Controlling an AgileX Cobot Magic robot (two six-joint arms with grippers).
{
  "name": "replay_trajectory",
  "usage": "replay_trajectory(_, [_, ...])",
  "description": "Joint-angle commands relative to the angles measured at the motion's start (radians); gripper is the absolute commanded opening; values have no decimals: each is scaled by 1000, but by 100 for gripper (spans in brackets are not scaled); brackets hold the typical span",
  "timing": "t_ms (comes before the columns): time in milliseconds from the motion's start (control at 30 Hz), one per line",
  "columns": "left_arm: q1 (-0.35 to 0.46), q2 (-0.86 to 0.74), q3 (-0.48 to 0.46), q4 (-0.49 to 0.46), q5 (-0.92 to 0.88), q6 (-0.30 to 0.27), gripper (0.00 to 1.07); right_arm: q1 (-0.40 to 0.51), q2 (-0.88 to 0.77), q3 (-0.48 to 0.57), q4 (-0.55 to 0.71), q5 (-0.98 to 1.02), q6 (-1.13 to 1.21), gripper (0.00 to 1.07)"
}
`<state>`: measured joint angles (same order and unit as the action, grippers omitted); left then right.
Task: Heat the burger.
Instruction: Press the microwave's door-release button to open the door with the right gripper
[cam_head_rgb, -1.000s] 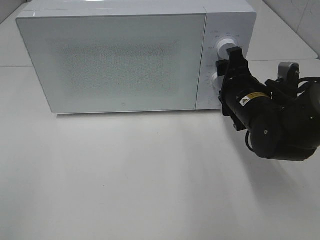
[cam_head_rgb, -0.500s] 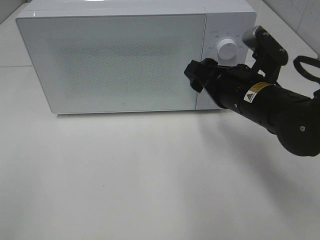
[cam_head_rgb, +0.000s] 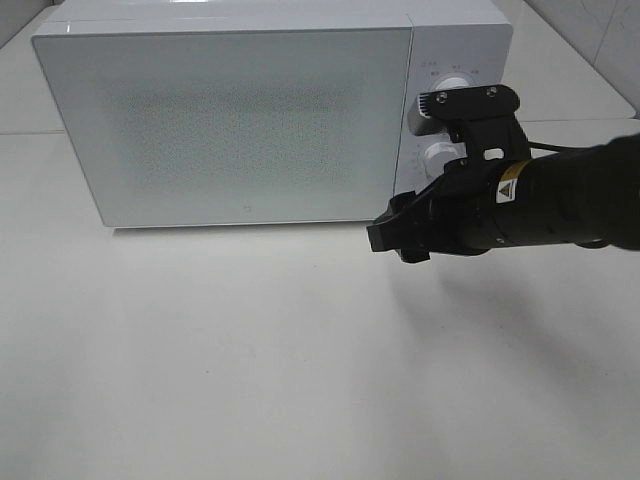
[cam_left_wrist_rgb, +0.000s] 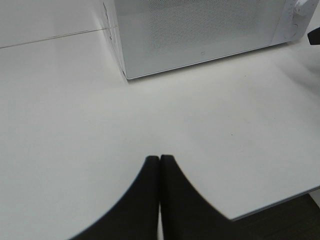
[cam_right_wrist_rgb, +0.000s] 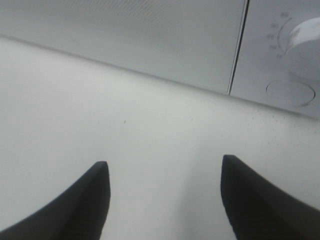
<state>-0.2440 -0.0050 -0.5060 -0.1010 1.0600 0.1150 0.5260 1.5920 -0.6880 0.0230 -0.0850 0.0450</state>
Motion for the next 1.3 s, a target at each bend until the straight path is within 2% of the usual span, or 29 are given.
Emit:
replay_trajectory(33, [4,-20,1,1,-17,1,0,-4,-10,-77,-12,252,-64,59])
replay_trajectory(67, [4,-20,1,1,-17,1,0,-4,-10,-77,-12,252,-64,59])
replay_trajectory(133, [4,-20,1,1,-17,1,0,-4,-10,-150,-12,442,-85,59])
replay_trajectory(167, [4,-20,1,1,-17,1,0,-4,-10,-150,-12,442,-85,59])
replay_trajectory(267, [4,-20,1,1,-17,1,0,-4,-10,-224,-12,612,-86,59])
replay_trajectory(500, [4,-20,1,1,-17,1,0,-4,-10,-318,-17,711,-70,59])
replay_trajectory(600, [4,-20,1,1,-17,1,0,-8,-10,-355,-60,778,-45,59])
replay_trajectory(667, [4,-20,1,1,-17,1,0,-47,-10,-380,-76,826,6,59])
replay_trajectory(700, [4,-20,1,1,-17,1,0,-47,-10,-380,-76,826,6,59])
replay_trajectory(733, [4,-20,1,1,-17,1,0,-106,-10,-387,-76,849,49,59])
replay_trajectory(767, [4,-20,1,1,-17,1,0,-106,-10,-387,-76,849,49,59])
replay_trajectory(833, [4,-20,1,1,-17,1,0,-195,-10,-387,-76,896,98,59])
replay_trajectory(867, [4,-20,1,1,-17,1,0,-195,-10,-387,-76,896,98,59])
replay_trajectory(900, [4,-20,1,1,-17,1,0,-249,-10,-387,-82,944,119,59])
replay_trajectory(1000, [4,-20,1,1,-17,1,0,-295,-12,-387,-93,1007,164,59])
replay_trajectory(1233, [4,-20,1,1,-17,1,0,-307,-112,-354,-171,1042,252,59])
replay_trajectory(1300, [4,-20,1,1,-17,1,0,-307,-232,-302,-199,1063,265,59])
